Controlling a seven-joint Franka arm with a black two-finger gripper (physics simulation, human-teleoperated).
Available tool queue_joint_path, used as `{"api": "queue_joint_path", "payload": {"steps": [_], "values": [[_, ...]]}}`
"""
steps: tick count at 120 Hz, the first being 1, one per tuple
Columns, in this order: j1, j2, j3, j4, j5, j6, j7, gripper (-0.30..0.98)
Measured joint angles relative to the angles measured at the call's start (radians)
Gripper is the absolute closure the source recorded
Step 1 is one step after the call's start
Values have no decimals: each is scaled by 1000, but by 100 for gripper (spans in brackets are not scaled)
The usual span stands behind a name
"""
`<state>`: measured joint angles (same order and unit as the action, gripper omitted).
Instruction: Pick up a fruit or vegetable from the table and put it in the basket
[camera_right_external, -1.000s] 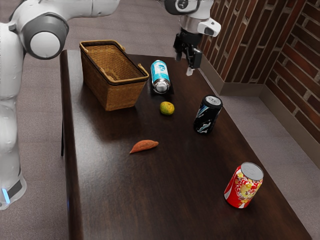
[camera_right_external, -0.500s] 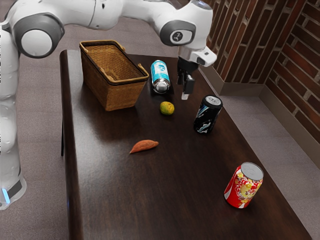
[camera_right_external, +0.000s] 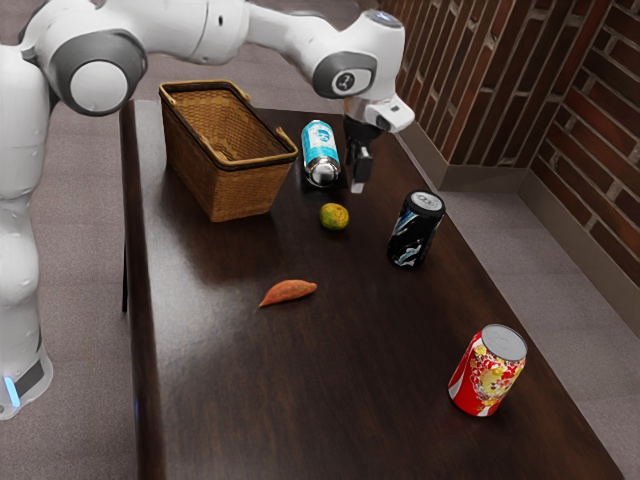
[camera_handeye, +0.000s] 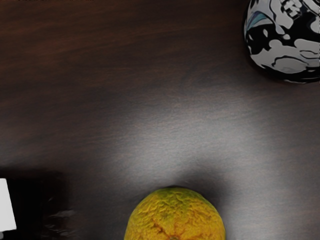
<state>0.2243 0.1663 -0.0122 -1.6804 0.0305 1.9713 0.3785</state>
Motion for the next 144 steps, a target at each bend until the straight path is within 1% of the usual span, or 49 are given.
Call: {"api": "queue_joint_path", "payload": {"steps": [40,79,144], "values": [[0,-2,1,-92,-3,49,57,0],[0,1,-3,-138,-10,101,88,0],[-5,14,-7,-141,-29,129,114,0]]}}
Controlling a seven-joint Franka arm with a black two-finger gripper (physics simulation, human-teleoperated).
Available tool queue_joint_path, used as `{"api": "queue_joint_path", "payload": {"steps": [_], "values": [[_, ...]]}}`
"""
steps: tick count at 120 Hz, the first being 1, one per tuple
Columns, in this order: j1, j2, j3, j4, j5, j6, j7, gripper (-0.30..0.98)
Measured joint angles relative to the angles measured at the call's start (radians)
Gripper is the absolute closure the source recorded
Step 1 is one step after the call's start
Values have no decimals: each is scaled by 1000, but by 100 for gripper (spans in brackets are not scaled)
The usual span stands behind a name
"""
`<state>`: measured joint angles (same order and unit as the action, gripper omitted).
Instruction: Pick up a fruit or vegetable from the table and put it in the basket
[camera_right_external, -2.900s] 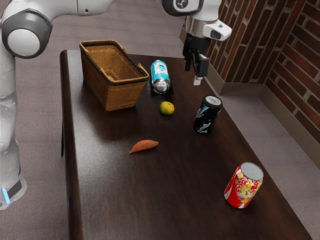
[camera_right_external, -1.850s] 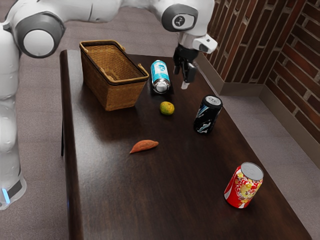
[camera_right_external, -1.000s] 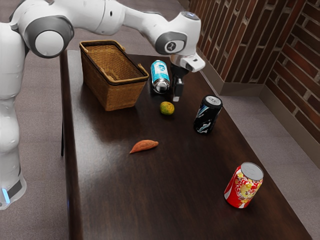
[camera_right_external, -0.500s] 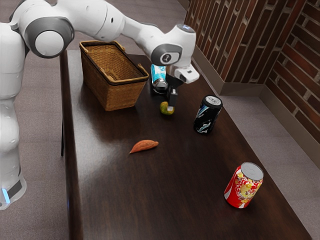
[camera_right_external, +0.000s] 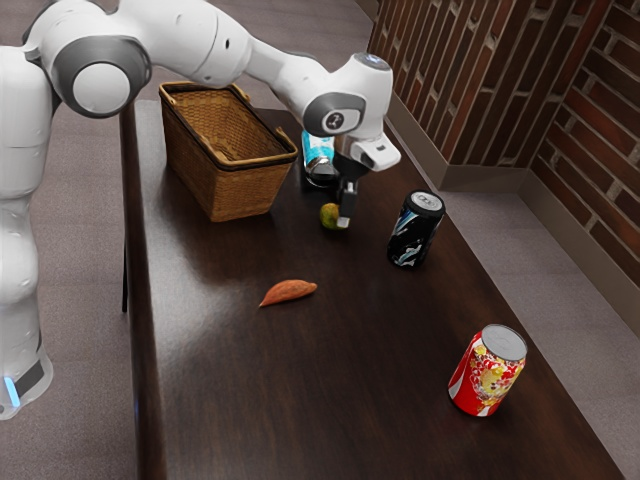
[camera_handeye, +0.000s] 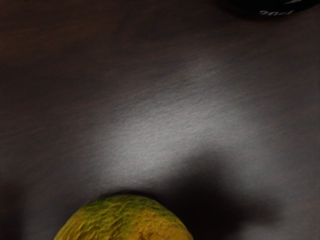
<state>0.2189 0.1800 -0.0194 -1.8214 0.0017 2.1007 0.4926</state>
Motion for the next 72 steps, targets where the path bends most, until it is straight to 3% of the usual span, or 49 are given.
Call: {"api": "queue_joint_path", "payload": {"steps": [72], "values": [[20,27,6,-1,-13,13,11,0]]}}
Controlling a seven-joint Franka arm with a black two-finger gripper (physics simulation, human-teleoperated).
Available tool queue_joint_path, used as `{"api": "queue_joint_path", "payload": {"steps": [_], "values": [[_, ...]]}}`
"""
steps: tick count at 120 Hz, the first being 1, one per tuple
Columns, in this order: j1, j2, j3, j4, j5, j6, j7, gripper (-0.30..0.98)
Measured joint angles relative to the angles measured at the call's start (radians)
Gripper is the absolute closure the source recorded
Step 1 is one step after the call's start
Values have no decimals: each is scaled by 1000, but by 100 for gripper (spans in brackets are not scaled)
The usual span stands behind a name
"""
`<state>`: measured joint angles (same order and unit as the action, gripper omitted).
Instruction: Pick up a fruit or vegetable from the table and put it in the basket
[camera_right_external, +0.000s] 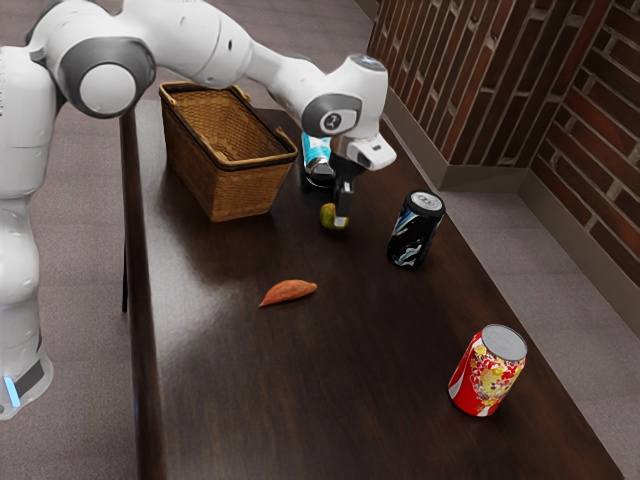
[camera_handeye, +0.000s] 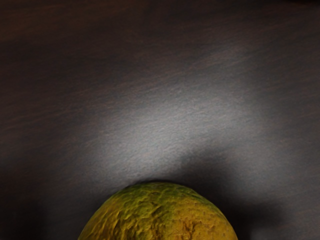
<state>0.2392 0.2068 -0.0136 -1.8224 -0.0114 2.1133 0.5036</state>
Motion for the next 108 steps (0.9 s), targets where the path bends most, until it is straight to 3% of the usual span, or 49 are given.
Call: {"api": "queue_joint_path", "payload": {"steps": [56,62,80,108], "values": [[0,35,-3,-1,-22,29,4,0],[-1,41,-3,0,-23,33,4,4],[-3,48,-9,-2,-23,46,4,30],[-9,29,-12,-3,-26,59,-3,34]]}}
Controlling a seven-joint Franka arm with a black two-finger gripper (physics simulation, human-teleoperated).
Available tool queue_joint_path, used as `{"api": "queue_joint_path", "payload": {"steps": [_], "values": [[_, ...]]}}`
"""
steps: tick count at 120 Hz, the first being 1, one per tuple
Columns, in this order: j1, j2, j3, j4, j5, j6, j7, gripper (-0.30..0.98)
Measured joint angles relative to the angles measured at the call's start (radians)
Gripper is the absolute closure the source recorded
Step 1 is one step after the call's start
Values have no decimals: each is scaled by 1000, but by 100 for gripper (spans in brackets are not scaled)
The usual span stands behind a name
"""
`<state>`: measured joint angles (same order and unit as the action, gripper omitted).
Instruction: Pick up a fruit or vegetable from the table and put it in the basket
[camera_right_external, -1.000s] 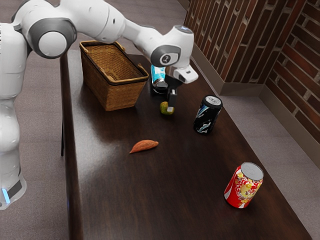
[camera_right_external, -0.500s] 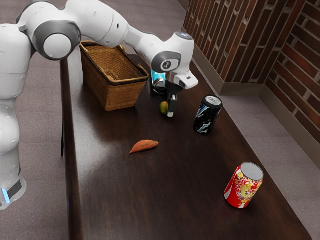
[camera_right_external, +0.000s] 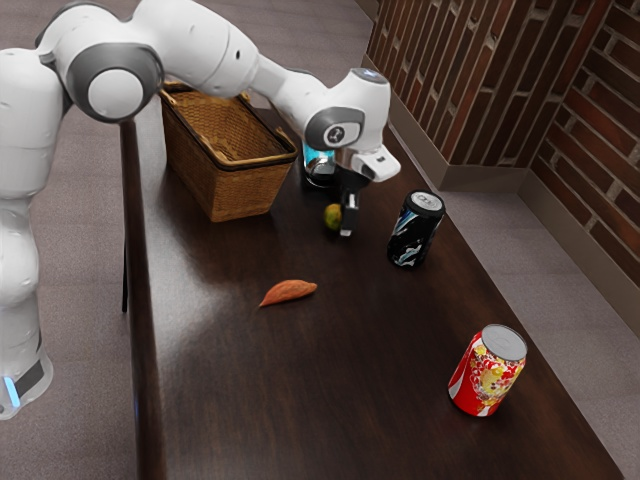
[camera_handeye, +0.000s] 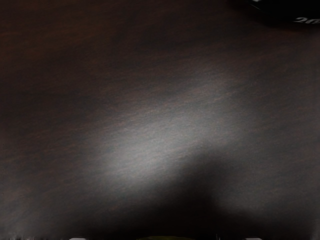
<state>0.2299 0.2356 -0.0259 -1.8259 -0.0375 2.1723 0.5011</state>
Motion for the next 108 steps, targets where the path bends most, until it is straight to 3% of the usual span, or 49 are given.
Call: {"api": "queue_joint_path", "payload": {"steps": [25,57,84,108], "values": [[-1,-101,-11,-2,1,-15,-5,34],[-23,-338,-13,-2,19,-123,-8,34],[8,-486,153,-62,75,-232,-8,34],[9,-524,268,-102,119,-290,-6,34]]}}
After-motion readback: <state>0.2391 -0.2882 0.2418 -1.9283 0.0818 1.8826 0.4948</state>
